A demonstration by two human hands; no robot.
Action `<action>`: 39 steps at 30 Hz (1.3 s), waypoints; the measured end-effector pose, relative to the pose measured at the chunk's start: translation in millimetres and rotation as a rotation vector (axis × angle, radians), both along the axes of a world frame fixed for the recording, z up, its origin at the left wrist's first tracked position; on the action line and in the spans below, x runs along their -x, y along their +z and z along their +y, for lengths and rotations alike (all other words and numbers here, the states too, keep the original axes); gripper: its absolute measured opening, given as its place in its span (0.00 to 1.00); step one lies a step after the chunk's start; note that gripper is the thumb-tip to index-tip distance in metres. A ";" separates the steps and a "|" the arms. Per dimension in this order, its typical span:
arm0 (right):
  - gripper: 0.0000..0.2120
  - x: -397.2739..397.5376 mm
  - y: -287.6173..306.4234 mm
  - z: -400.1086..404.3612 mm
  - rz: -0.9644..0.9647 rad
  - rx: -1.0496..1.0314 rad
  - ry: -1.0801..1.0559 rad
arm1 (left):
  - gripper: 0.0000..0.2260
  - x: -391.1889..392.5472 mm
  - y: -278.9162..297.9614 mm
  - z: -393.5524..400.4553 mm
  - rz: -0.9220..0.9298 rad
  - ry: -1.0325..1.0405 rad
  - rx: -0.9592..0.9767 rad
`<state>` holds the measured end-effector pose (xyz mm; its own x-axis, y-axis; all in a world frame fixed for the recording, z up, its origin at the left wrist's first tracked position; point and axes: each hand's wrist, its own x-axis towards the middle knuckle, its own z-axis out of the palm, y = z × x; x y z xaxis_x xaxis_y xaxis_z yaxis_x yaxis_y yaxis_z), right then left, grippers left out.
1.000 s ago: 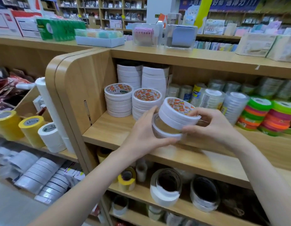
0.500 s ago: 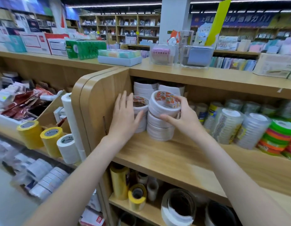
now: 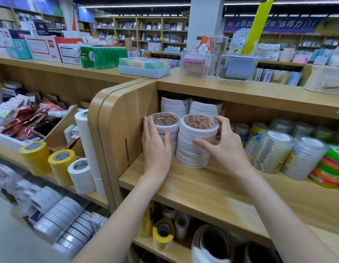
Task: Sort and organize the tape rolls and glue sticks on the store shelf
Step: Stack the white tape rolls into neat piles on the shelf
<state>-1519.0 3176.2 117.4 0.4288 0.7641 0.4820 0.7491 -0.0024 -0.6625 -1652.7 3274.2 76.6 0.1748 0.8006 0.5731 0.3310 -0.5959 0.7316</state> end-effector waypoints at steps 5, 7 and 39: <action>0.30 -11.1 9.9 -6.8 -0.141 0.116 0.003 | 0.28 11.0 -9.1 0.5 -0.013 -0.093 -0.048; 0.21 -14.7 16.0 -9.5 -0.194 0.059 0.011 | 0.28 17.3 -11.6 2.7 0.029 -0.124 -0.056; 0.03 28.3 49.6 70.0 -0.146 0.119 0.325 | 0.36 36.1 -16.9 6.9 0.211 -0.151 -0.177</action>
<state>-1547.3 3246.2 167.0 0.0879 0.9035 0.4195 0.8101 0.1803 -0.5580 -1688.8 3281.1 59.6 0.4145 0.6477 0.6392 0.3624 -0.7618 0.5369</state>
